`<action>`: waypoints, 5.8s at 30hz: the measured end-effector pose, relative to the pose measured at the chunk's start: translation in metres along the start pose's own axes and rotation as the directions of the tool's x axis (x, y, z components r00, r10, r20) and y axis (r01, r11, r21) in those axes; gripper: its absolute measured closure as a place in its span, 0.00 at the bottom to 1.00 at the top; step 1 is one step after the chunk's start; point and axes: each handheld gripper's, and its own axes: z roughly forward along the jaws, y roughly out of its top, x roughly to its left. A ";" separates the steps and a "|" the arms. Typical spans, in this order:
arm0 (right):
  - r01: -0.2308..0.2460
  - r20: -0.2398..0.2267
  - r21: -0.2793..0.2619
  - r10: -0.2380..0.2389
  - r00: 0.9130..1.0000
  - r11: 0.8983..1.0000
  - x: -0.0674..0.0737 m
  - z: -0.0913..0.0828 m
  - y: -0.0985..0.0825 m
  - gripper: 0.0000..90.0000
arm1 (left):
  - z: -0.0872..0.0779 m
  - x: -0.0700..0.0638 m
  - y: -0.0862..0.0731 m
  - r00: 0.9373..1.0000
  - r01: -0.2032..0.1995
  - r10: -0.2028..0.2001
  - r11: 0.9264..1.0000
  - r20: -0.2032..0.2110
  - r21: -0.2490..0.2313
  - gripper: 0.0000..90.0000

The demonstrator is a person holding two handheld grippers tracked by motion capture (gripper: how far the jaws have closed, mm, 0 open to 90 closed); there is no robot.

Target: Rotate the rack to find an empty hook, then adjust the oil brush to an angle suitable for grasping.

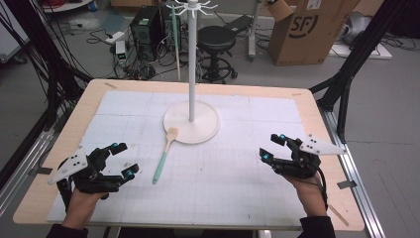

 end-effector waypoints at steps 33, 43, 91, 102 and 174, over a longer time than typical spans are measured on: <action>0.005 0.024 -0.022 -0.004 1.000 1.000 0.008 -0.014 -0.022 0.36 | 0.005 -0.002 0.000 1.000 0.008 -0.008 1.000 -0.016 -0.001 0.19; -0.008 0.030 -0.034 0.009 1.000 0.999 0.011 -0.017 -0.027 0.36 | 0.010 0.001 -0.002 0.998 0.010 -0.009 0.999 -0.054 0.031 0.19; -0.014 0.004 -0.008 0.014 1.000 1.000 0.017 -0.020 -0.044 0.36 | 0.117 0.049 -0.053 0.942 0.176 0.029 0.806 -0.335 0.566 0.99; -0.025 0.008 -0.010 0.025 1.000 1.000 0.015 -0.027 -0.046 0.36 | 0.134 0.035 -0.056 0.971 0.124 0.023 0.800 -0.236 0.586 1.00; -0.035 0.008 -0.012 0.035 0.999 0.999 0.015 -0.033 -0.048 0.36 | 0.177 -0.051 -0.052 0.978 -0.142 0.020 0.795 0.209 0.590 1.00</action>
